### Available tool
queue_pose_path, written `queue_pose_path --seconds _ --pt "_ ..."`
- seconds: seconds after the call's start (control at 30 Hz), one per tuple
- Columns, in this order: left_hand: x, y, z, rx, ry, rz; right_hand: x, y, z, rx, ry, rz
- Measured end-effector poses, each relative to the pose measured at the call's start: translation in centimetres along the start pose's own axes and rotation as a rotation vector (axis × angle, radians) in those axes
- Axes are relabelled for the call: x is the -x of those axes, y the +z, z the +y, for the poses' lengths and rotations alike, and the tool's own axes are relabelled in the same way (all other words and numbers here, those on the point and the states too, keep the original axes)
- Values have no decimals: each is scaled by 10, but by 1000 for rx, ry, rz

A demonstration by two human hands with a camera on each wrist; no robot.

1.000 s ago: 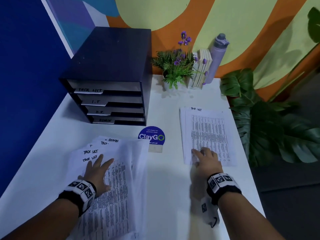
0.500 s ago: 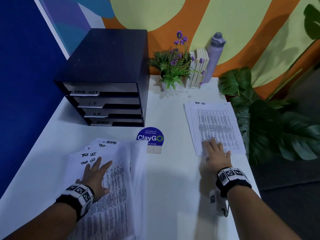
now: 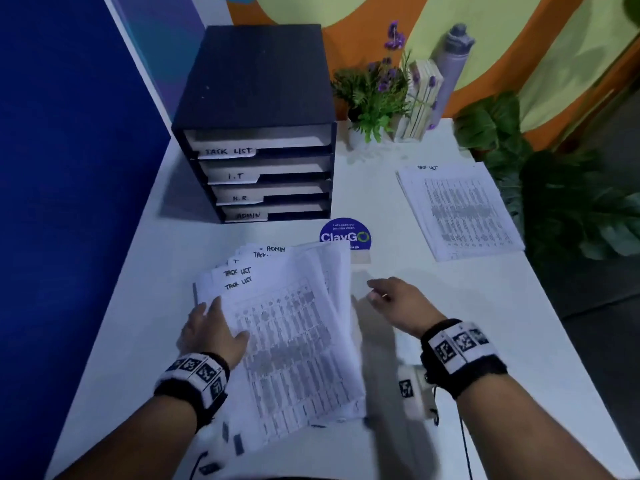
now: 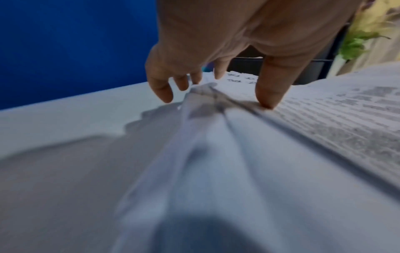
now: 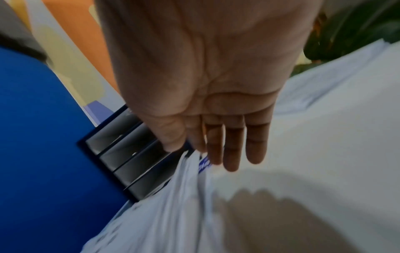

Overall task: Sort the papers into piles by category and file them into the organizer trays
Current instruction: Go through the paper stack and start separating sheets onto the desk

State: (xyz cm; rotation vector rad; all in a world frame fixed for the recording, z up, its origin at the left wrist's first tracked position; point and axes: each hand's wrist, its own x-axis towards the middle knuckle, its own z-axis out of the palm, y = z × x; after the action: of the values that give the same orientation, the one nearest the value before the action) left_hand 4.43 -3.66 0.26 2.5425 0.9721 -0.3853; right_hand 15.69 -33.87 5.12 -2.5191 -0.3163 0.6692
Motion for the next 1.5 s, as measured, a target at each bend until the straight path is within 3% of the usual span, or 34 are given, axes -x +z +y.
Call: queue_pose_path --seconds 0.13,0.27,0.47,0.57,0.67,0.73,0.83,0.97,1.17,1.3,1.5 --pt "0 1 -23 254 -114 24 36 71 -28 -127 21 -2" --pt "8 -5 -25 476 -13 89 43 105 -34 -97 55 80" --pt "21 -12 -25 688 83 59 42 103 -35 66 -65 245" --pt "19 -14 -27 693 62 13 43 97 -44 -121 -176 258" --pt "10 -14 -35 631 16 -20 39 85 -50 -500 -15 149" --pt "6 -14 -41 609 -1 -45 25 85 -42 -521 126 216" --pt "3 -13 -45 625 -9 -88 11 86 -42 -467 197 188" --pt "-4 -10 -49 788 -62 -107 8 94 -55 -490 55 163" --pt "-8 -13 -51 1040 -23 -166 15 92 -51 -901 52 184" --pt "-8 -13 -50 1070 26 -197 12 95 -51 -965 33 121" --pt "-3 -14 -36 1059 54 -167 13 94 -67 -1015 43 152"
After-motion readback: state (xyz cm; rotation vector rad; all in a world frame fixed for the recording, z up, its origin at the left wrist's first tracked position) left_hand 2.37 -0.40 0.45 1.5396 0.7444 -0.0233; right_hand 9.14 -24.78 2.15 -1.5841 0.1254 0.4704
